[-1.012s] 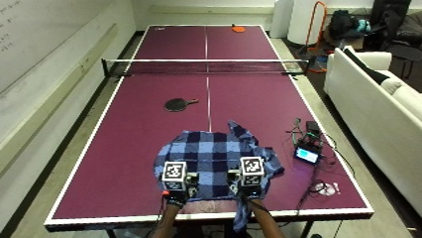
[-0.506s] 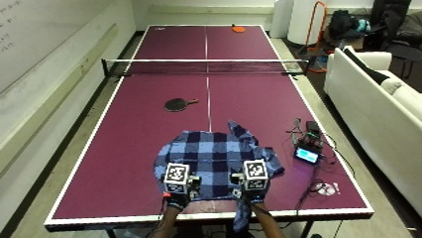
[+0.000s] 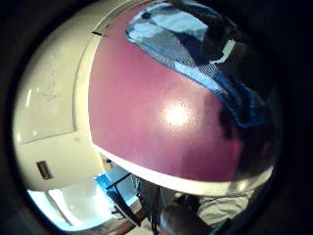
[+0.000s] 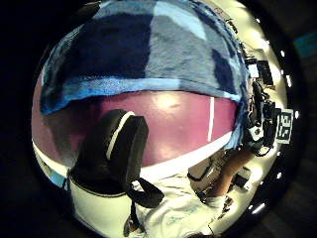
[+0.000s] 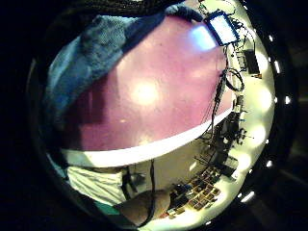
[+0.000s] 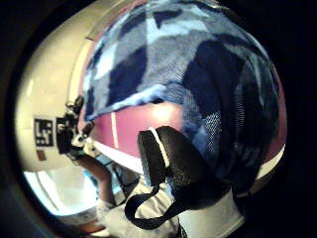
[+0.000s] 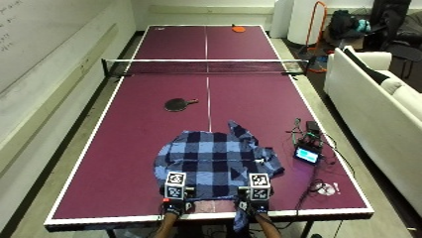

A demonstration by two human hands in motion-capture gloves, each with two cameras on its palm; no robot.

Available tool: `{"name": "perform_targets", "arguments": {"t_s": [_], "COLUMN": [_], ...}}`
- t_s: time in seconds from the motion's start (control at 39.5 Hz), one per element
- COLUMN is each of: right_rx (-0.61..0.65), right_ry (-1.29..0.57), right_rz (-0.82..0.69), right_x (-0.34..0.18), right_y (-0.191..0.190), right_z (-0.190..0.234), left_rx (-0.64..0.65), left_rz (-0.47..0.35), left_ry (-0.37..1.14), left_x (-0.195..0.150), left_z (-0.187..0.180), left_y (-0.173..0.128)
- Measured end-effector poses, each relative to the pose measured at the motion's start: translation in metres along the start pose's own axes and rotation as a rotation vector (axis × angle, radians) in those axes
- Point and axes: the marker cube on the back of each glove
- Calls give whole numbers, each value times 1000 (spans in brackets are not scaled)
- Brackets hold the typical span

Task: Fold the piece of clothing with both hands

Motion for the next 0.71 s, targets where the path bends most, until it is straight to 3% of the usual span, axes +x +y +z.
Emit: {"name": "perform_targets", "arguments": {"t_s": [0.05, 0.18, 0.3, 0.38, 0.46, 0.53, 0.71], "right_rx": [-22, -33, 191, 263, 284, 242, 58], "right_ry": [-2, -15, 93, 143, 147, 108, 12], "right_rz": [-8, 7, -41, -73, -121, -196, -355], "right_x": [-5, -2, 21, 27, 29, 34, 37], "right_y": [22, 34, -26, -38, -33, -22, 38], "right_z": [-17, -25, 21, 30, 24, 16, -52], "left_rx": [19, 78, 308, 400, 459, 634, 453], "left_rz": [-14, -26, -32, -29, -24, -4, 82], "left_ry": [19, 42, -75, -110, -137, -138, -56], "left_x": [-3, -12, -21, -22, -28, -35, -43], "left_z": [-10, 9, 49, 51, 38, 4, -26], "left_y": [10, -7, -52, -58, -49, -40, 47]}}
